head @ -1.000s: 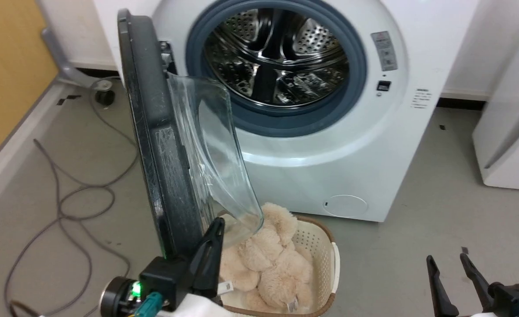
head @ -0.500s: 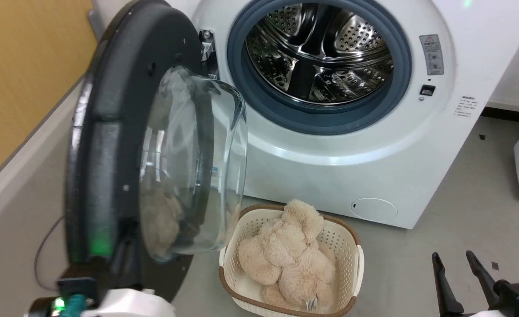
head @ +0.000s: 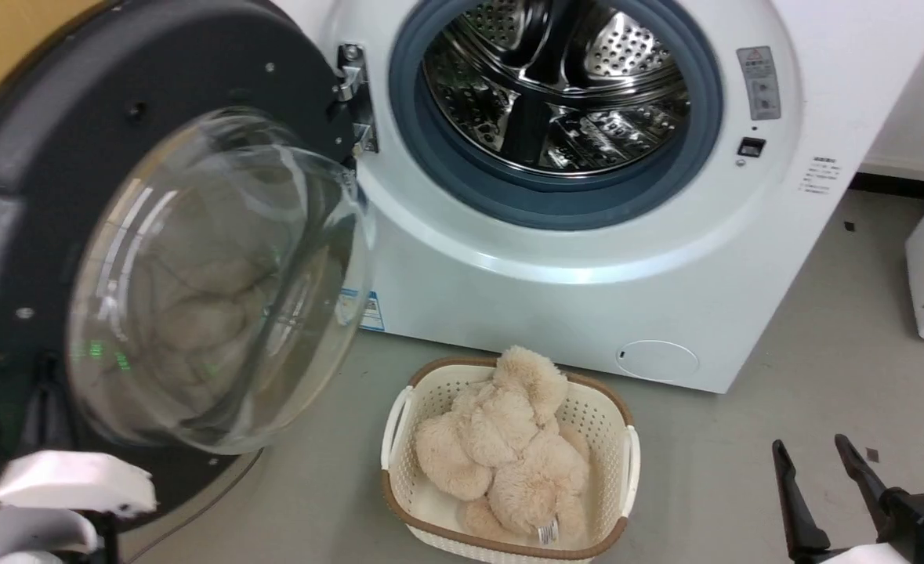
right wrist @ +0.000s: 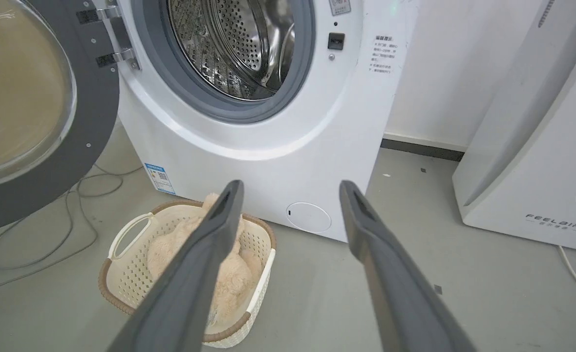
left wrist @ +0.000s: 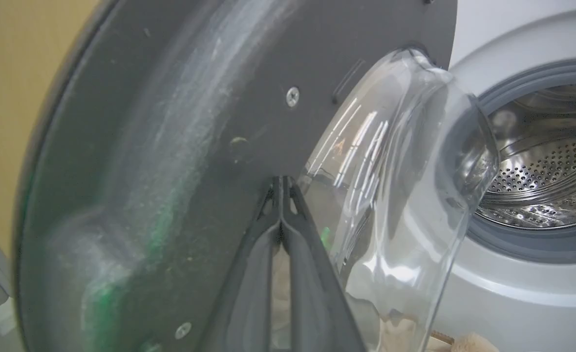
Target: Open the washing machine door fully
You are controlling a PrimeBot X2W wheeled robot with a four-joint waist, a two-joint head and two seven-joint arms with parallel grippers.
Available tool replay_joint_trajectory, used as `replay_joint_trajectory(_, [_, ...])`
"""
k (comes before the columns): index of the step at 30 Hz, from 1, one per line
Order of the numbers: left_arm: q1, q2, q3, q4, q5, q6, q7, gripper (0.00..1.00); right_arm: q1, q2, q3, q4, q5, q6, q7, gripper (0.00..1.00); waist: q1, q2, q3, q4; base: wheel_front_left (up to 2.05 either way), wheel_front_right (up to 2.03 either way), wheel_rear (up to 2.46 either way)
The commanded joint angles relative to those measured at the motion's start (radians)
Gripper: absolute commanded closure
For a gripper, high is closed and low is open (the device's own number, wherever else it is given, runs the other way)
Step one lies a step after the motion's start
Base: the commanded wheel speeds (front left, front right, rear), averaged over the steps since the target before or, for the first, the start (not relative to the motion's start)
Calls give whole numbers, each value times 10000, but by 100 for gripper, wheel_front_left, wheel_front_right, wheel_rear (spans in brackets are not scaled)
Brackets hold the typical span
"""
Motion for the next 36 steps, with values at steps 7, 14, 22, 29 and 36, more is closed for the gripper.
replay_joint_trajectory(7, [-1169, 793, 830, 2377, -499, -599, -947, 100, -65, 24, -39, -167, 62, 4, 92, 0, 0, 0, 61, -319, 0, 0, 0])
replay_joint_trajectory(14, [-2006, 1197, 1158, 4369, -693, -965, -1454, 100, -71, 24, -66, -186, 61, 4, 144, 0, 0, 0, 0, -422, 0, 0, 0])
replay_joint_trajectory(22, [-1965, 996, 1263, 5045, -604, -1179, -1753, 100, 23, 24, -75, -166, 138, 4, 152, 0, 0, 0, -211, -452, 0, 0, 0])
replay_joint_trajectory(29, [-485, 234, 1074, 3592, -65, -920, -1798, 100, 146, 24, 19, -170, 168, 4, 143, 0, 0, 0, -447, -483, 0, 0, 0])
replay_joint_trajectory(36, [1146, -520, 350, 1976, 468, -550, -1648, 71, 220, 24, 75, -212, 144, 4, 155, 0, 0, 0, -627, -462, 0, 0, 0])
